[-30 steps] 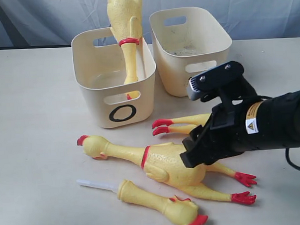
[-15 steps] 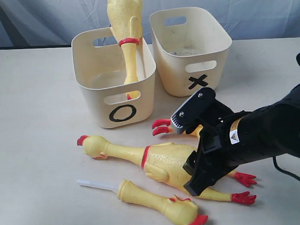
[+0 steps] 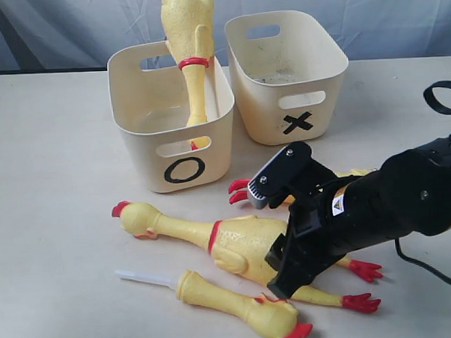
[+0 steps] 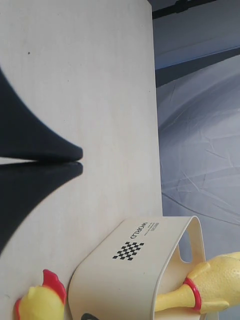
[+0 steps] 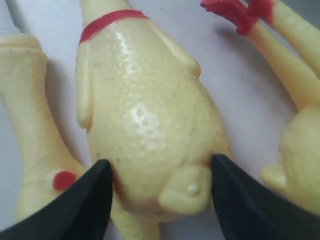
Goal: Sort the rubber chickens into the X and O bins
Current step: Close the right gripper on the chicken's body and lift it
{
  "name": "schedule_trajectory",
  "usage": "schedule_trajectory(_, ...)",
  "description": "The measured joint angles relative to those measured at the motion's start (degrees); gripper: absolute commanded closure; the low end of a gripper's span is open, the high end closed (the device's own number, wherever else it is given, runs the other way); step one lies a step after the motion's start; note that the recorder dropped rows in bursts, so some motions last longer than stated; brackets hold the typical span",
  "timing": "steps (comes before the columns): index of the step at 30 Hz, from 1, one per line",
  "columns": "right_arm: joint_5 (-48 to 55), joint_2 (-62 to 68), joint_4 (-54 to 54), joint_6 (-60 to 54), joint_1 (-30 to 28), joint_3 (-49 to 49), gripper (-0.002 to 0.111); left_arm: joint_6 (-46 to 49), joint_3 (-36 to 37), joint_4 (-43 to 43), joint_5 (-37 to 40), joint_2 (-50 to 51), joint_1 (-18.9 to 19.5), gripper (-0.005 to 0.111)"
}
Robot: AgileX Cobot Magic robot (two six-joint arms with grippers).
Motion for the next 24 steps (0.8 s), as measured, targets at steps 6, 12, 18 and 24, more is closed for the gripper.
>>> schedule_trajectory(6,-1.3,1.0,0.0,-0.2,0.0,0.0,0.087,0.0,0.0,0.0,0.0,0.0,0.0,0.107)
schedule_trajectory(12,0.0,1.0,0.4,-0.4,0.0,-0.1,0.093,0.0,0.0,0.0,0.0,0.0,0.0,0.107)
schedule_trajectory(18,6.3,-3.2,2.6,-0.8,0.0,0.0,0.093,0.0,0.0,0.0,0.0,0.0,0.0,0.107)
schedule_trajectory(24,15.4,-12.5,8.3,-6.1,0.0,-1.1,0.093,0.0,0.0,0.0,0.0,0.0,0.0,0.107)
